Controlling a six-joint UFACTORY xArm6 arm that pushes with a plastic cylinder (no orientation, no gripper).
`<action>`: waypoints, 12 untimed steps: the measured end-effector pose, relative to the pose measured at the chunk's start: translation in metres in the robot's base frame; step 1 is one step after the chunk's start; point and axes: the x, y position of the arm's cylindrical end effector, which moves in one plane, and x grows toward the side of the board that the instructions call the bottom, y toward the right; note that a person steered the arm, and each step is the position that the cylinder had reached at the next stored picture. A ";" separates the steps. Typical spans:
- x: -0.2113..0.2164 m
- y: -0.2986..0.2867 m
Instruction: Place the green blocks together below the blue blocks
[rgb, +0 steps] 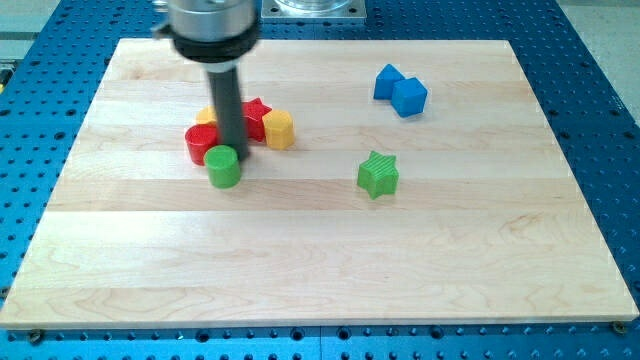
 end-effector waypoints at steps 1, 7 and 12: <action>0.001 -0.067; 0.026 0.078; 0.048 0.089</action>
